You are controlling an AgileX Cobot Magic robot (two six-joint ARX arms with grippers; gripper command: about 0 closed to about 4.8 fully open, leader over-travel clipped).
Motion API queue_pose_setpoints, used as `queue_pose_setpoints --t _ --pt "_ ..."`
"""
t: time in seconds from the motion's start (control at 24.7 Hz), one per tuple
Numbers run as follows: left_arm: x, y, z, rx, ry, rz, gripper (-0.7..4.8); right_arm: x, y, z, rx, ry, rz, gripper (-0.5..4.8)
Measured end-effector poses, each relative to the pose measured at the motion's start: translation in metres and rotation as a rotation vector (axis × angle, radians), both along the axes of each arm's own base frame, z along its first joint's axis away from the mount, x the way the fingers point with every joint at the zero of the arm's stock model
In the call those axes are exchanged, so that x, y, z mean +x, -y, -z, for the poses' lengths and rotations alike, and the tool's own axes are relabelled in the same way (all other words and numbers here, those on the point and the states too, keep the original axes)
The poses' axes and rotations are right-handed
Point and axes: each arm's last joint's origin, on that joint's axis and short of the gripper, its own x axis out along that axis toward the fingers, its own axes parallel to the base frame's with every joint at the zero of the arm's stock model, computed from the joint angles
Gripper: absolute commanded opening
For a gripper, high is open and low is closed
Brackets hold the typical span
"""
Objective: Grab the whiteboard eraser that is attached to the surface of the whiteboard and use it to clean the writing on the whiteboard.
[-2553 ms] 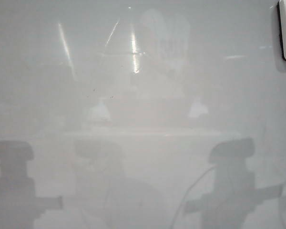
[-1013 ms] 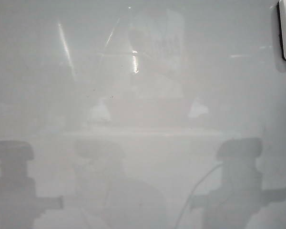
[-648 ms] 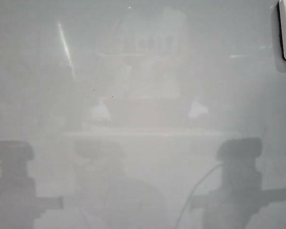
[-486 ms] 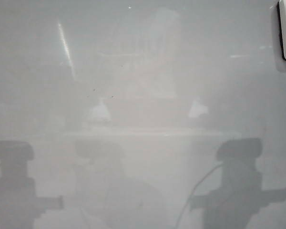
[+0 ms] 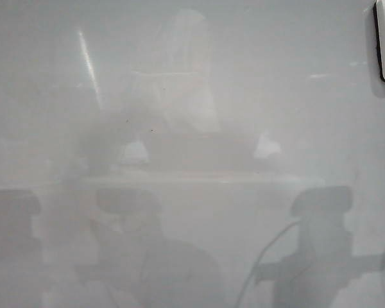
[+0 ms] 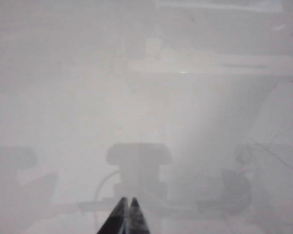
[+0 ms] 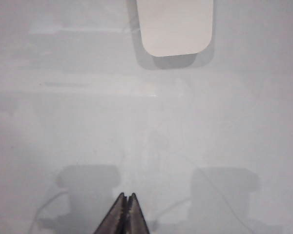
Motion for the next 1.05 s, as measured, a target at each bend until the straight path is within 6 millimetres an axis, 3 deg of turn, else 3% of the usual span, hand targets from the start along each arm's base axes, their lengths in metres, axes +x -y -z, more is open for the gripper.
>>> queue_pose_setpoints --t 0.45,1.05 --pt "0.0001 -0.0022 0.0000 -0.055 -0.002 -0.082 -0.05 0.0000 0.0000 0.0000 0.000 0.000 0.000 -0.05" --pt "0.0001 0.0000 0.0000 -0.056 -0.002 -0.059 -0.05 0.0000 0.0000 0.0000 0.000 0.000 0.000 -0.05"
